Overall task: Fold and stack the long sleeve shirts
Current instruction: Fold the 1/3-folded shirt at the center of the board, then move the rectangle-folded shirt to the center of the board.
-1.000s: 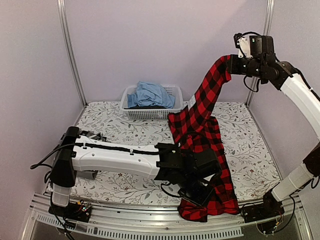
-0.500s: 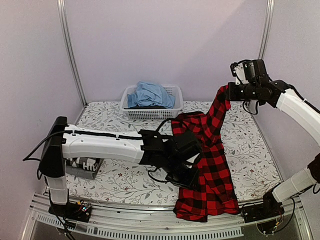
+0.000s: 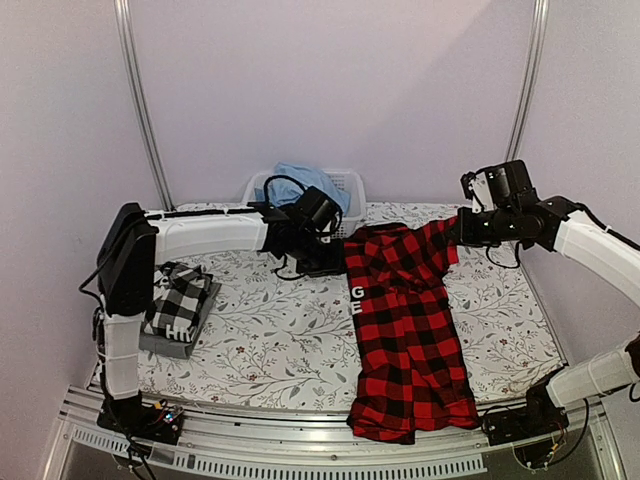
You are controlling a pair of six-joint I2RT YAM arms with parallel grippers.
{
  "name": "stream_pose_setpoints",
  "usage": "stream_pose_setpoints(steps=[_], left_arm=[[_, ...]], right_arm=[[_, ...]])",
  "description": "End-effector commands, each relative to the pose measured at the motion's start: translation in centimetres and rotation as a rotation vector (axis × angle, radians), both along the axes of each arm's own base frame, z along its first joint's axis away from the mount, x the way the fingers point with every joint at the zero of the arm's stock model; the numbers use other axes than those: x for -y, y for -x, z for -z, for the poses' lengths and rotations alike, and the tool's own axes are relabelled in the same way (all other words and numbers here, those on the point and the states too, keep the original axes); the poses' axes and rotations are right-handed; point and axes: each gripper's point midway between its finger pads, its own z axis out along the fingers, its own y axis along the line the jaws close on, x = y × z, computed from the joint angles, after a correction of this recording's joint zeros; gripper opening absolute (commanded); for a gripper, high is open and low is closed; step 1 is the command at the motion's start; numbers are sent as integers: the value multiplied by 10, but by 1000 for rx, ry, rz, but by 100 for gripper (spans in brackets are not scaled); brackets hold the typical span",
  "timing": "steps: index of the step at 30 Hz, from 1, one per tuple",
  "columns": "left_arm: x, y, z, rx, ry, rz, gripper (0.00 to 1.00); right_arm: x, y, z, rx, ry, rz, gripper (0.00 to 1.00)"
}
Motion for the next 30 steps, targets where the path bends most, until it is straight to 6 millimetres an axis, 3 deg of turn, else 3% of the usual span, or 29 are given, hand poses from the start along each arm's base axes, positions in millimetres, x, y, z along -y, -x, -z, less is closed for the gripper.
stream_pose_setpoints(steps=[1, 7, 10, 16, 21, 26, 30], left_arm=[[-1, -63, 27, 65, -38, 3, 29], [10, -120, 44, 87, 33, 12, 35], [18, -134, 54, 98, 43, 18, 40], [30, -150, 92, 77, 33, 29, 40], [48, -151, 102, 66, 91, 78, 27], [76, -153, 87, 151, 175, 148, 10], [102, -156, 79, 224, 230, 204, 5]], right_arm=[[-5, 8, 1, -1, -58, -4, 0], [-7, 11, 15, -22, -64, -4, 0], [-8, 9, 20, -25, -66, -3, 0], [-9, 10, 31, -42, -63, 10, 0], [-8, 15, 38, -56, -73, 27, 0], [-9, 24, 43, -74, -96, 39, 0], [-18, 36, 54, -109, -96, 17, 0]])
